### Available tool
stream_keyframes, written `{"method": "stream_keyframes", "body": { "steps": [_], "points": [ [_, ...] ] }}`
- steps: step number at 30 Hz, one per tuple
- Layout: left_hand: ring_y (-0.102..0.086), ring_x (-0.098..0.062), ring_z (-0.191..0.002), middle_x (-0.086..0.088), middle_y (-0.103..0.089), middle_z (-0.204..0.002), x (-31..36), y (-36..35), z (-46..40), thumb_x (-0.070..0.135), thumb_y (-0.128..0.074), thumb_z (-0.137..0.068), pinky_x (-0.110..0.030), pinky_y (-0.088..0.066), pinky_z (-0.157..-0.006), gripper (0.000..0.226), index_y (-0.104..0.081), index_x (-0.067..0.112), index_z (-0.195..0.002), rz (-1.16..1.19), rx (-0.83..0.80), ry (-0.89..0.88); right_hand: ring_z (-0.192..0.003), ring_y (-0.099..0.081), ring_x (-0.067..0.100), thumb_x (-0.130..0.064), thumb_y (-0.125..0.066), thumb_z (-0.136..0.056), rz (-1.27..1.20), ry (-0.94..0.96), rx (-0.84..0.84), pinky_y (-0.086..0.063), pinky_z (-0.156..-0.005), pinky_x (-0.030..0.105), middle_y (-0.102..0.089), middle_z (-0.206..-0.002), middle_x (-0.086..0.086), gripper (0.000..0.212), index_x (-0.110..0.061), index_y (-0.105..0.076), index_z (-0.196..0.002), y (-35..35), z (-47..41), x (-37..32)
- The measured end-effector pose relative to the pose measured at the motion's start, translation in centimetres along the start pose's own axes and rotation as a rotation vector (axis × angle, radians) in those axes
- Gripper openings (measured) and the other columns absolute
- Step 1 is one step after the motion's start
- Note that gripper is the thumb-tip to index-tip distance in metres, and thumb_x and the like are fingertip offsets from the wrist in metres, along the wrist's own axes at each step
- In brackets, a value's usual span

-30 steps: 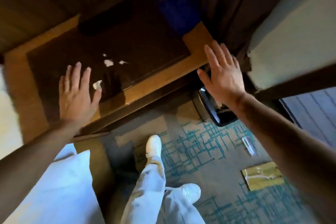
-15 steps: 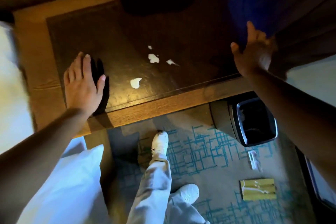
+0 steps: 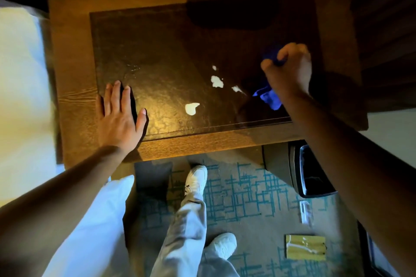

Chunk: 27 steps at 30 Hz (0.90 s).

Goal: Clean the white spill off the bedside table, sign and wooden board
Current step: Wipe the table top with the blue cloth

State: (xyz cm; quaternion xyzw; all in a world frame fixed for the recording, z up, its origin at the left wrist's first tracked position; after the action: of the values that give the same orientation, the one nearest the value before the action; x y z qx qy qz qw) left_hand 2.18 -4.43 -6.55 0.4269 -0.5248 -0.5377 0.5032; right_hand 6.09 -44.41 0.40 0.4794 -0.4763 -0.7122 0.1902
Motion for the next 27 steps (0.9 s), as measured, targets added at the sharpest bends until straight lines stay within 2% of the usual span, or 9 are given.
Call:
{"method": "stream_keyframes", "body": {
  "steps": [3,5,8,11,13,16,20,24,27],
  "points": [
    [-0.019,-0.04,-0.154,-0.022,-0.022,-0.165,-0.3,0.3,-1.3,0.05,-0.033,-0.097,-0.056,-0.011,-0.124,0.074,-0.033,0.001,-0.151,-0.06,-0.043,-0.1,-0.104,-0.057,0.034,-0.032,-0.061,-0.072,-0.017,0.088,0.009,-0.045,-0.085,0.037,-0.06,-0.113,0.015,0.03,-0.007,-0.06,-0.089,-2.7,1.6,-1.2],
    [-0.016,-0.04,-0.155,-0.021,-0.019,-0.166,-0.7,0.7,-3.0,0.053,-0.034,-0.097,-0.057,-0.011,-0.125,0.075,-0.031,0.003,-0.153,-0.066,-0.065,-0.161,-0.109,-0.057,0.035,-0.033,-0.06,-0.072,0.007,0.116,0.02,-0.048,-0.089,0.044,-0.059,-0.121,0.014,0.034,-0.008,-0.06,-0.095,-3.7,2.4,-0.8],
    [-0.012,-0.037,-0.156,-0.018,-0.015,-0.168,-0.7,0.8,-4.8,0.054,-0.034,-0.101,-0.057,-0.008,-0.126,0.073,-0.023,0.007,-0.157,-0.056,-0.094,-0.172,-0.142,-0.037,0.034,-0.043,-0.063,-0.081,0.181,0.11,-0.058,-0.034,-0.112,0.053,-0.042,-0.153,0.009,0.056,-0.018,-0.054,-0.13,-4.1,3.5,0.5],
    [-0.01,-0.035,-0.157,-0.017,-0.014,-0.169,-0.1,0.5,-4.6,0.056,-0.029,-0.1,-0.056,-0.007,-0.127,0.075,-0.023,0.009,-0.158,-0.035,-0.075,-0.127,-0.152,-0.017,0.035,-0.05,-0.06,-0.087,0.292,0.047,-0.106,-0.021,-0.118,0.058,-0.025,-0.164,0.009,0.069,-0.025,-0.04,-0.148,-4.4,4.9,1.9],
    [-0.01,-0.034,-0.158,-0.016,-0.015,-0.169,0.0,0.4,-4.6,0.056,-0.03,-0.099,-0.055,-0.006,-0.127,0.075,-0.024,0.01,-0.157,-0.007,-0.08,-0.108,-0.149,-0.024,0.038,-0.042,-0.063,-0.088,0.297,0.048,-0.077,-0.029,-0.115,0.059,-0.032,-0.161,0.011,0.062,-0.021,-0.047,-0.144,-4.4,5.4,2.3],
    [-0.01,-0.034,-0.157,-0.016,-0.016,-0.169,0.0,0.5,-4.6,0.054,-0.033,-0.099,-0.054,-0.005,-0.127,0.074,-0.026,0.009,-0.157,0.015,-0.074,-0.108,-0.129,-0.048,0.039,-0.026,-0.066,-0.082,0.217,0.028,-0.013,-0.049,-0.096,0.056,-0.054,-0.143,0.011,0.047,-0.017,-0.063,-0.128,-3.9,4.9,1.9],
    [-0.009,-0.033,-0.158,-0.015,-0.015,-0.169,0.1,0.6,-4.6,0.052,-0.036,-0.098,-0.053,-0.005,-0.128,0.073,-0.026,0.01,-0.157,0.025,-0.086,-0.112,-0.101,-0.063,0.039,-0.039,-0.047,-0.079,0.0,-0.116,0.11,-0.052,-0.087,0.053,-0.069,-0.111,0.018,0.049,-0.007,-0.069,-0.109,-2.5,2.5,-0.8],
    [-0.008,-0.032,-0.158,-0.013,-0.013,-0.17,0.1,0.6,-4.9,0.052,-0.035,-0.098,-0.054,-0.006,-0.128,0.073,-0.026,0.011,-0.157,0.046,-0.077,-0.118,-0.097,-0.063,0.037,-0.019,-0.054,-0.082,-0.079,0.106,0.1,-0.049,-0.077,0.035,-0.066,-0.108,0.021,0.031,0.001,-0.067,-0.102,-4.2,0.4,-5.4],
    [-0.008,-0.032,-0.158,-0.013,-0.014,-0.17,-0.1,0.4,-4.8,0.051,-0.038,-0.098,-0.053,-0.006,-0.128,0.072,-0.026,0.011,-0.157,0.037,-0.062,-0.108,-0.103,-0.065,0.038,-0.023,-0.056,-0.079,-0.094,0.314,-0.06,-0.054,-0.087,0.043,-0.068,-0.11,0.021,0.037,0.002,-0.068,-0.104,-7.7,0.2,-7.1]
  ]
}}
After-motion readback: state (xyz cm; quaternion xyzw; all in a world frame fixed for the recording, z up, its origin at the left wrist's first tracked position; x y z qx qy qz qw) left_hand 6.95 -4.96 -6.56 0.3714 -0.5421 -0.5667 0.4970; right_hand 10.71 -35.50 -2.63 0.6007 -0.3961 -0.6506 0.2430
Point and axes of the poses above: each hand's wrist, its own z-axis away from the middle knuckle, its own y-axis out of the back of the hand, x = y × z, the point moved 1 cm from there along -z, towards the middle knuckle
